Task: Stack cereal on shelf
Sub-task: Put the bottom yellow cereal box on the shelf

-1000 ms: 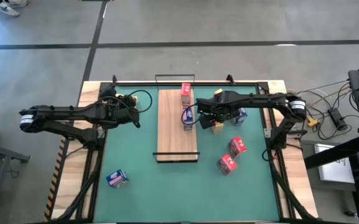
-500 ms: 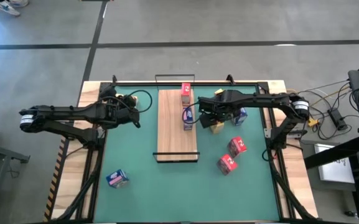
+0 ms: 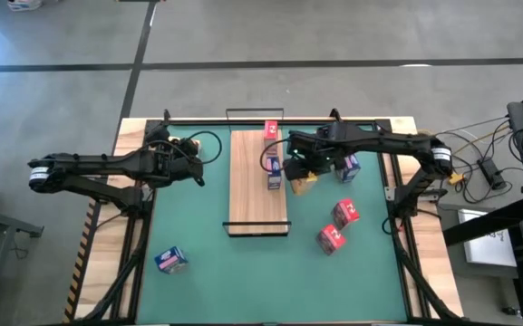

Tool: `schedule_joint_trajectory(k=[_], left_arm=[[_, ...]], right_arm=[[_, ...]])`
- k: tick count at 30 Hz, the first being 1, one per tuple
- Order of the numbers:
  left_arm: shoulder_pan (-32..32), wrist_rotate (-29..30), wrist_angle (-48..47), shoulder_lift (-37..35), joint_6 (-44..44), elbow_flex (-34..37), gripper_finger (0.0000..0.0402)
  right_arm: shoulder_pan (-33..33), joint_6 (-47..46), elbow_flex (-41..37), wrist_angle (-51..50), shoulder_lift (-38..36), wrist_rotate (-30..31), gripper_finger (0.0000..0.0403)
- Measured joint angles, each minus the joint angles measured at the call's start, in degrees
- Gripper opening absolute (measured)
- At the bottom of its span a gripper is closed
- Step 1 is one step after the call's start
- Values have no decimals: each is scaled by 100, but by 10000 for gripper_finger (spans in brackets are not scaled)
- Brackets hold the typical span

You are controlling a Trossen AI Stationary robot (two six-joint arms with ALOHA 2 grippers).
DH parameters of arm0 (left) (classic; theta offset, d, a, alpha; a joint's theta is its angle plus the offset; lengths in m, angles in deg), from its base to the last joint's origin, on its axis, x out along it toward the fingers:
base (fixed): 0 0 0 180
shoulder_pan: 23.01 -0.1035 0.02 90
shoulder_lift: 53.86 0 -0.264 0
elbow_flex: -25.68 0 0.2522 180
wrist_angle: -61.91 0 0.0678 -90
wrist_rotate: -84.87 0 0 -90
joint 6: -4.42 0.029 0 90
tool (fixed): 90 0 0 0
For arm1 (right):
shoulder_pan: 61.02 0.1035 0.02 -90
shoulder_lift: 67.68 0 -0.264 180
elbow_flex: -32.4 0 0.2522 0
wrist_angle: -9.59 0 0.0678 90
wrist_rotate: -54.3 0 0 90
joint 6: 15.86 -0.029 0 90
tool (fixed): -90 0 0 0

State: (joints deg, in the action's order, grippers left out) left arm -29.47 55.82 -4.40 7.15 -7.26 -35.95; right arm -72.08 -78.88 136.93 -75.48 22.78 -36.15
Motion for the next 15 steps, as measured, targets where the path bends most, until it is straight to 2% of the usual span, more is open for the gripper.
schedule_joint_trajectory(k=[7, 15], left_arm=[[0, 0, 0, 0, 2, 4, 0], [2, 0, -2, 0, 2, 4, 0]], right_arm=[[337, -644, 370, -127, 4, -245, 150], [905, -1405, 562, -214, 42, -262, 147]])
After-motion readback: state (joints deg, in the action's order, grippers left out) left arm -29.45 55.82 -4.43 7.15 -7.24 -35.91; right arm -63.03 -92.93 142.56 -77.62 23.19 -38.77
